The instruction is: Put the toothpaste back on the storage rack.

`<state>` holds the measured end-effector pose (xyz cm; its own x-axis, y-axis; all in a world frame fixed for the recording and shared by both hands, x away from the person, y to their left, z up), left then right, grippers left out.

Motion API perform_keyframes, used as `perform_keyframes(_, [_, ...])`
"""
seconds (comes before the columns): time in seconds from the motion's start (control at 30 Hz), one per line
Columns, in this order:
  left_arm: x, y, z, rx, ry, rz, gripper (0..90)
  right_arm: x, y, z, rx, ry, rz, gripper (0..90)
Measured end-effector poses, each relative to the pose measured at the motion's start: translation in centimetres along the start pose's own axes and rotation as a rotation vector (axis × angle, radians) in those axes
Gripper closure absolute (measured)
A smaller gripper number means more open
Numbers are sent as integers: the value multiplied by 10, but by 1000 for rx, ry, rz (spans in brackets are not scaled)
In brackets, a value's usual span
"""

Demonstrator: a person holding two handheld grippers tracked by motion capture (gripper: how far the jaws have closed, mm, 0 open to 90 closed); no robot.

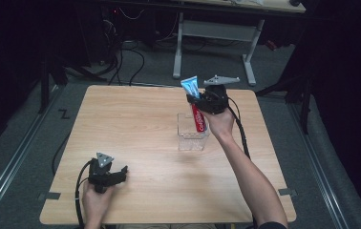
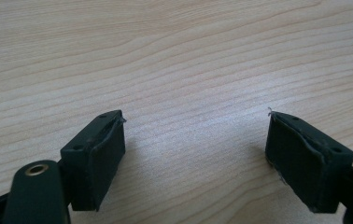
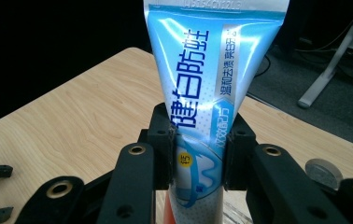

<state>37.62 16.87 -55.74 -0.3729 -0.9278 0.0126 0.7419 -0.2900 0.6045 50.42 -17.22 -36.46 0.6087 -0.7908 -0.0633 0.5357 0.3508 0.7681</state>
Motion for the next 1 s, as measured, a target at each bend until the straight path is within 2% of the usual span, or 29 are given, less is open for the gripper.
perform_keyframes(0.4, [0, 0, 0, 0, 0, 0, 201, 3, -3, -3, -13, -8, -3, 701])
perform_keyframes(1.0, [0, 0, 0, -1, -2, 0, 201, 10, -17, -9, -42, -17, -21, 697])
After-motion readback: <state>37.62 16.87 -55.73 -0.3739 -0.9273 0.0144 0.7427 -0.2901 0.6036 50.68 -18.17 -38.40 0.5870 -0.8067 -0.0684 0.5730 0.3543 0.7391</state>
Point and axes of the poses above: each handheld gripper's, and its own axes: z roughly backward along the jaws, y roughly out of its top, x roughly to its right, the point moved 3 cm from there along -z, roughly forward along the jaws, and after that the axes turned 10 degrees about -x, right-handed, at the moved point
